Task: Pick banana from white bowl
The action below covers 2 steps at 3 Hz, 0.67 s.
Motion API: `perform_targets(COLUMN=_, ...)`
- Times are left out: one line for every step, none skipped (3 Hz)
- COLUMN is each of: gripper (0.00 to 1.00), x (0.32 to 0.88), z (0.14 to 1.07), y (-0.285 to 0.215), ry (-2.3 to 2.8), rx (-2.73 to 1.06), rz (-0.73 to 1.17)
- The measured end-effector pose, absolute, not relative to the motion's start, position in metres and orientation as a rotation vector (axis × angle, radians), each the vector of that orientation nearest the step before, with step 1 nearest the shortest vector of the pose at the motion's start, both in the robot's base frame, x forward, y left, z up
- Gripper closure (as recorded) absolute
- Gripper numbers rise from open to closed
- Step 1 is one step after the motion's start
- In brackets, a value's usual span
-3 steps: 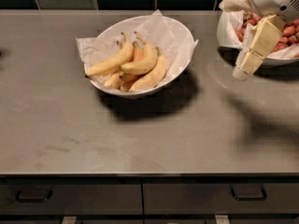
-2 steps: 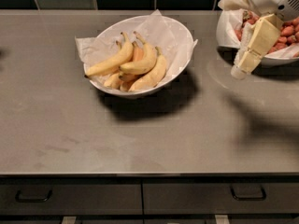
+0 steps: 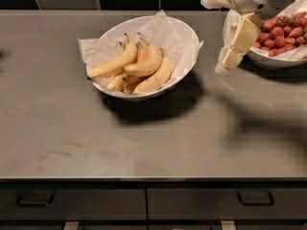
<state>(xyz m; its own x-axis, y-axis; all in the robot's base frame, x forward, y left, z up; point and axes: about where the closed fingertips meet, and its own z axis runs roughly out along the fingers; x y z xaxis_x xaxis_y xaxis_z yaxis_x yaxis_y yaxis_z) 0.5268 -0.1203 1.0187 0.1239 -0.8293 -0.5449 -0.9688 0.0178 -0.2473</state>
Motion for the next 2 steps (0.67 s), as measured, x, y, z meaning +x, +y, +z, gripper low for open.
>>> perform_targets(gripper=0.0, x=0.539, z=1.018, y=-0.085, ry=1.639, rx=-1.915, rz=0.375)
perform_targets(gripper=0.0, x=0.545, z=1.014, y=-0.054, ry=1.56, rx=-1.988, rz=0.43)
